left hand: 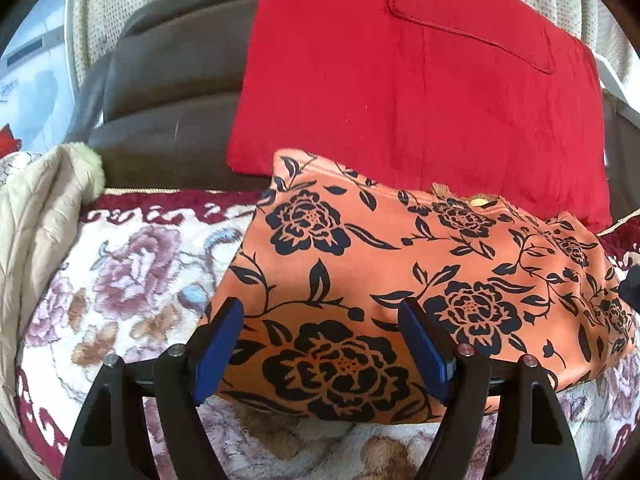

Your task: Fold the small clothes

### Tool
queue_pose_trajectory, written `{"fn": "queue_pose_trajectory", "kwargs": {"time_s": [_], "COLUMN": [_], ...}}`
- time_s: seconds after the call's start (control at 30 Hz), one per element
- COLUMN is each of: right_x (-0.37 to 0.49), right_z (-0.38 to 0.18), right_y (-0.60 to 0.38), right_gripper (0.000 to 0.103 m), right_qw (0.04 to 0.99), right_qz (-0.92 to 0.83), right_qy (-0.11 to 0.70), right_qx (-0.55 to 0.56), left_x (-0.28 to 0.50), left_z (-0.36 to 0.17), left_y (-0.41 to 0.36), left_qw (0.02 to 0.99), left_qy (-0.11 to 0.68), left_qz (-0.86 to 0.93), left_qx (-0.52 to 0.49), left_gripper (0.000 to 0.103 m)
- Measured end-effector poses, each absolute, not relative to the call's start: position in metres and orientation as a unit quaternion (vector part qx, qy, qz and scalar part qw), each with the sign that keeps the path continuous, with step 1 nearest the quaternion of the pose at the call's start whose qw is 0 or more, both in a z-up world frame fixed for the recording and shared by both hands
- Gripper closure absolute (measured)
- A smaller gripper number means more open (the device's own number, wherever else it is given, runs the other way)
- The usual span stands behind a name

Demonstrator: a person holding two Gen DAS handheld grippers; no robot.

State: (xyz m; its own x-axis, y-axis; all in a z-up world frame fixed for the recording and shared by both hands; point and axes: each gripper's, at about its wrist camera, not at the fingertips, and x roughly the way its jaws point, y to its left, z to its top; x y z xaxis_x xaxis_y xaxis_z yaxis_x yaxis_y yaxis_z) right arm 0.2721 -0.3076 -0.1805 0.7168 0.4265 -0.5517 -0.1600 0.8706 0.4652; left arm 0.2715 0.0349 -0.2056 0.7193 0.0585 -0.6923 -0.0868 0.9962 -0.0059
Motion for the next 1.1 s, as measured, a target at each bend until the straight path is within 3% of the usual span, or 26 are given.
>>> {"fn": "queue_pose_trajectory", "kwargs": {"time_s": [0.33,0.47,0.53,0.8,0.9,1.0,1.1], "right_x": [0.276,0.296,0.297,0.295,0.3,0.319,0.315], "right_z": [-0.194,-0.226,-0.226,-0.202,-0.206,-0.235,-0.225], "right_y": [-0.3,-0.292,-0.291,-0.336,-0.36,-0.355,-0.336], "right_gripper": [0.043,0.043,0.043,0.044,0.043,0.043,0.044], "right_qw": [0.898,0.882,0.887,0.901,0.903,0.881,0.899], "right_qz": [0.171,0.148,0.147,0.115,0.069,0.041,0.03], "right_qy": [0.356,0.416,0.408,0.361,0.356,0.429,0.416], "right_qx": [0.192,0.167,0.158,0.211,0.23,0.193,0.133], "left_x": [0.277,0.288,0.295,0.285,0.293,0.299,0.295], "left_z": [-0.209,-0.228,-0.241,-0.222,-0.233,-0.244,-0.236], "left_y": [0.027,0.022,0.025,0.046,0.043,0.04,0.039], "left_qw": [0.93,0.914,0.902,0.923,0.913,0.905,0.912], "left_qy": [0.365,0.4,0.428,0.376,0.399,0.416,0.403], "left_qz": [0.047,0.061,0.064,0.069,0.085,0.093,0.075], "left_qx": [-0.003,0.017,0.011,-0.034,-0.006,0.003,-0.014], "left_gripper": [0.023,0.023,0.023,0.023,0.023,0.023,0.023]}}
